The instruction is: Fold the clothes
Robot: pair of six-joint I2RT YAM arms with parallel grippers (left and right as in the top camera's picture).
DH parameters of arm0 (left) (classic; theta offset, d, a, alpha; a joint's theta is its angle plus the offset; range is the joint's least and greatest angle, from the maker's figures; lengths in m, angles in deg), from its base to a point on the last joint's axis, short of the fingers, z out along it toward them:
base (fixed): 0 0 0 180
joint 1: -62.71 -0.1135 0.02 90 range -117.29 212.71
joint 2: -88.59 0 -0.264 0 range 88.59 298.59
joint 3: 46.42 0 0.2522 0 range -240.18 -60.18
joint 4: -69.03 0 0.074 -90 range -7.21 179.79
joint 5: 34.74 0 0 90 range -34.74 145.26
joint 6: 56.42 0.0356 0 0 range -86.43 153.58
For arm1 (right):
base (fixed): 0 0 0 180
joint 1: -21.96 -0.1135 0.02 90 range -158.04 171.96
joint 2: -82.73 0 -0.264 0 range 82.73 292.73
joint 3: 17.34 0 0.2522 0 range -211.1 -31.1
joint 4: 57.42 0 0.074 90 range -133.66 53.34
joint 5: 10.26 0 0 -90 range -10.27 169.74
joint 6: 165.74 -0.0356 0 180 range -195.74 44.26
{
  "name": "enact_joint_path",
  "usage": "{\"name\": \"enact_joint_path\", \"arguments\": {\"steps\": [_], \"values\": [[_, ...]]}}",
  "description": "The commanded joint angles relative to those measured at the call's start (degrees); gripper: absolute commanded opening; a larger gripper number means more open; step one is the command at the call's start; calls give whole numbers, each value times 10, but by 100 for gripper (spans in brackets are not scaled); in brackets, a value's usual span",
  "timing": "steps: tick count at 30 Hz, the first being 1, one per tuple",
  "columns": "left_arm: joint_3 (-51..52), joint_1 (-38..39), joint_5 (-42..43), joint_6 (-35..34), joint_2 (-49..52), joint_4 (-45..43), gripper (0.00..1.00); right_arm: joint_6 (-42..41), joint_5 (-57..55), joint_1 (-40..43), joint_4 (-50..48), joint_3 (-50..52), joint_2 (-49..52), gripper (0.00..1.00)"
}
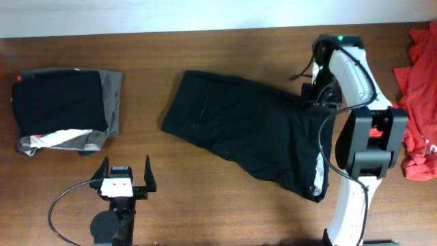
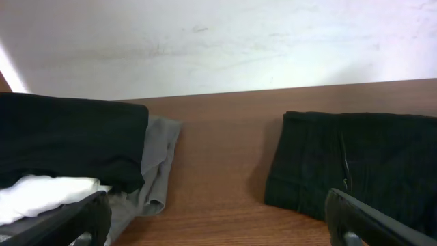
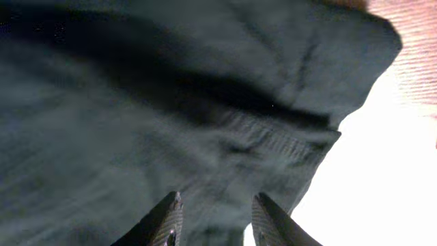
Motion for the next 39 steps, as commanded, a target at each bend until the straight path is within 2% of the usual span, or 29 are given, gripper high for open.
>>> {"name": "enact_joint_path", "arguments": {"steps": [1,4,5,10,17,24,29,34,36,39], "values": [[4,2,8,7,-4,-2,99,14,81,-3,16,-30,-28,36],[4,2,8,7,-4,-2,99,12,89,-9,11,-24,-25,16],[4,2,8,7,-4,-2,99,12,89,-11,4,-17,-24,12],[4,2,8,7,-4,-2,99,-2,87,-25,-57,36,-19,8],[4,2,8,7,-4,-2,99,-8,77,-39,-166,146,-19,8],[4,2,8,7,-4,-2,99,-7,-56,-39,-303,227,-19,4],[4,2,8,7,-4,-2,99,-5,-52,-40,-407,260,-18,4],[4,2,8,7,-4,-2,99,9,-11,-40,-468,260,-18,4],[4,2,8,7,-4,-2,99,10,20,-40,-478,260,-18,7],[4,2,8,7,-4,-2,99,20,54,-40,-477,253,-19,18]]}}
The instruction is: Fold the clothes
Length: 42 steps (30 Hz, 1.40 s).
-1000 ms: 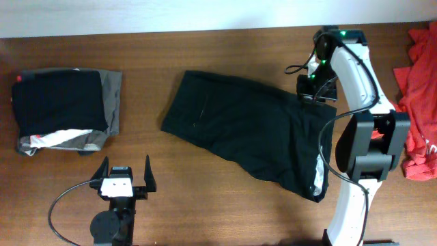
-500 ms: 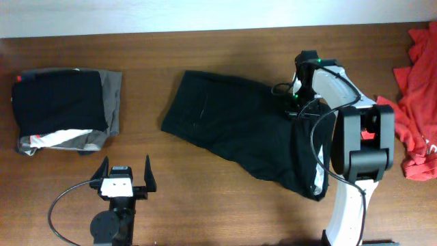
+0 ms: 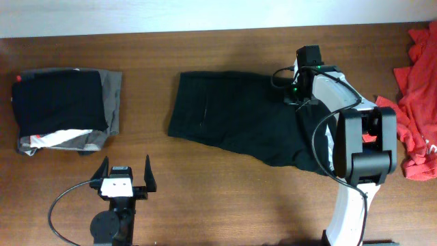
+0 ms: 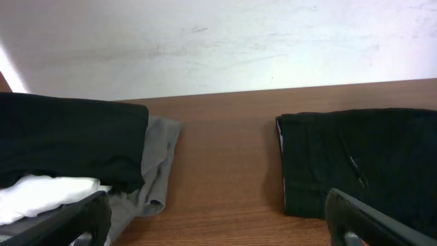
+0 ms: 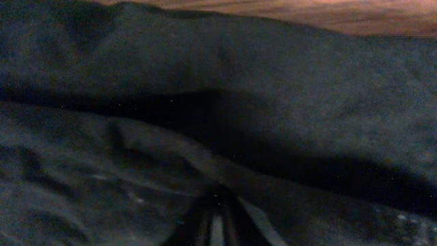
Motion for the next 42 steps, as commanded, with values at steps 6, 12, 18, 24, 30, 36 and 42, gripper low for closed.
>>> {"name": "enact_joint_path", "arguments": {"steps": [6,12,18,24,30,36,42], "values": [[4,2,8,7,-4,-2,99,50,80,0,49,-63,20,30],[4,2,8,7,-4,-3,99,50,54,2,192,-202,18,37],[4,2,7,7,-4,-31,99,50,-63,21,369,-326,18,47],[4,2,32,7,-4,-18,99,106,-91,73,428,-322,22,58],[4,2,47,7,-3,-6,99,227,15,141,390,-281,22,64],[4,2,47,7,-3,-6,99,263,97,172,380,-278,22,65],[4,2,47,7,-3,-6,99,190,98,173,361,-245,23,65]]}}
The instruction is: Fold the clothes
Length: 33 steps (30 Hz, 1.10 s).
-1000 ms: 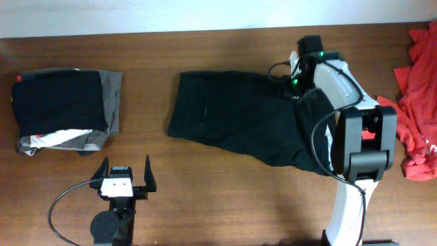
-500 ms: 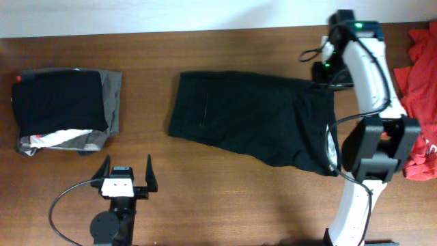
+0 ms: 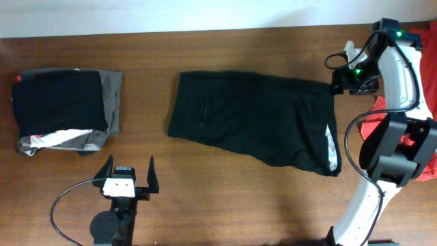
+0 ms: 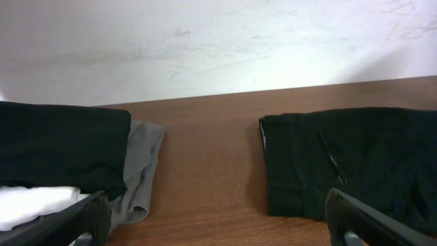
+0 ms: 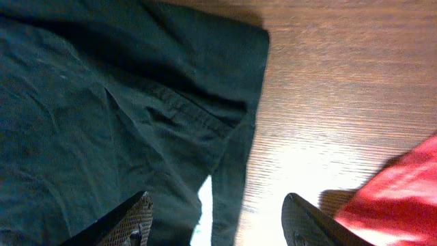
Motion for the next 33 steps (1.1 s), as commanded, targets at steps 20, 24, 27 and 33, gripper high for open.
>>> {"name": "enact_joint_path", "arguments": {"steps": [20,24,27,33], "values": [[4,2,10,7,-3,-2,99,-277,108,3,-152,161,3,60],[4,2,10,7,-3,-2,99,-281,106,3,-154,161,3,56],[4,2,10,7,-3,-2,99,-281,106,3,-170,161,3,42],[3,2,52,7,-3,-18,99,-280,104,3,-192,161,3,4]]}}
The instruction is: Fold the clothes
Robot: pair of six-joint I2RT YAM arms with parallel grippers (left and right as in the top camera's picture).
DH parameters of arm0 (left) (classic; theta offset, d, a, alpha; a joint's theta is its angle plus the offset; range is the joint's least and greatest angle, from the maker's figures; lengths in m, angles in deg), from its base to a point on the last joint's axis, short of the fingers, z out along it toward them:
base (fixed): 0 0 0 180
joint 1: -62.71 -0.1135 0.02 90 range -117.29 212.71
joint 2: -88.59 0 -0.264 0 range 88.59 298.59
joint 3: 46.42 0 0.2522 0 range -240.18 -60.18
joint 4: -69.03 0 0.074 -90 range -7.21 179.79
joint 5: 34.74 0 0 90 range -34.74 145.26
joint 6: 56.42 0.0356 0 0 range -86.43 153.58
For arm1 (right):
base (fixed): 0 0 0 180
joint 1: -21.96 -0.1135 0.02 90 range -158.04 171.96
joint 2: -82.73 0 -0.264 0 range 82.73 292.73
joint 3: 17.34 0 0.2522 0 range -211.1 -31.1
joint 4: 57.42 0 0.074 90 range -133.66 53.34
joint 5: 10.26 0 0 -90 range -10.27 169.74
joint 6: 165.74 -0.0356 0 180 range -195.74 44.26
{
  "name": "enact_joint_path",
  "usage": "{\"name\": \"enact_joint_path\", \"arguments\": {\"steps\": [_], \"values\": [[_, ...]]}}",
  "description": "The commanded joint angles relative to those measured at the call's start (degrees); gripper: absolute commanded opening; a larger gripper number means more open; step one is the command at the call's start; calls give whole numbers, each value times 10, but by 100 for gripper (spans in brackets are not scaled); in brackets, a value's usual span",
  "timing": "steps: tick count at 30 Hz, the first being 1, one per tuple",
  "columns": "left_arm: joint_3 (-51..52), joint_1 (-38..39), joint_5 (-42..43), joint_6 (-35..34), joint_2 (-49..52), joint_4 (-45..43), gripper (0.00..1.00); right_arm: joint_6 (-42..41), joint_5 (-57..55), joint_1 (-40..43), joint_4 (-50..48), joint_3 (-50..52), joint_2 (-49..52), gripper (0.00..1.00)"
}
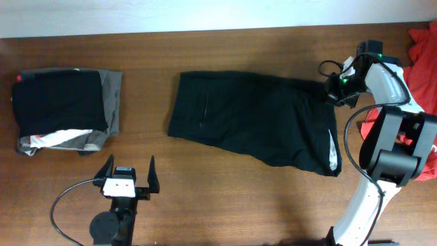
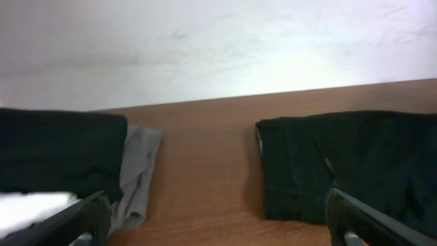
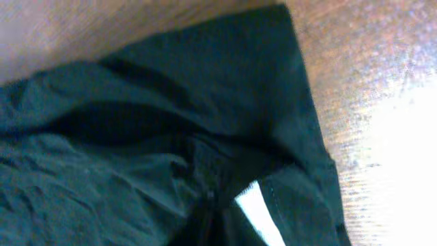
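Observation:
Black shorts (image 1: 252,119) lie spread flat at mid-table, with a white lining strip showing at their right edge. My right gripper (image 1: 336,89) sits at their upper right corner. In the right wrist view its fingers (image 3: 210,215) are pressed together on the dark fabric (image 3: 171,137). My left gripper (image 1: 126,179) rests near the front edge, open and holding nothing. The left wrist view has its fingertips (image 2: 89,212) wide apart, with the shorts' left edge (image 2: 348,164) ahead to the right.
A folded stack of black, grey and white clothes (image 1: 65,109) lies at the far left, also in the left wrist view (image 2: 54,154). Red garments (image 1: 423,48) are heaped at the right table edge, behind the right arm.
My right gripper was open just off the shorts' upper right corner. It has moved a little left onto that corner and is shut on the fabric. The left arm is unchanged.
The shorts lay skewed, with my right gripper open over their right side. Then it was shut on the fabric farther left and the shorts lay straighter. Then it stood open beyond the corner with the shorts spread flat. Now it grips that corner.

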Motion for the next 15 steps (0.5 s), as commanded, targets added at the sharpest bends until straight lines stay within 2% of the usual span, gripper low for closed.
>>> {"name": "enact_joint_path", "arguments": {"steps": [1,8,11,15], "values": [[2,2,52,6,-3,-11,99,0,5,3,-2,3,3,4],[-66,2,70,-24,39,2,99,7,-4,3,5,3,3,4],[-143,2,70,-24,112,37,99,7,-4,3,5,3,3,4],[-265,2,98,-23,273,69,99,7,-4,3,4,3,3,4]]}}
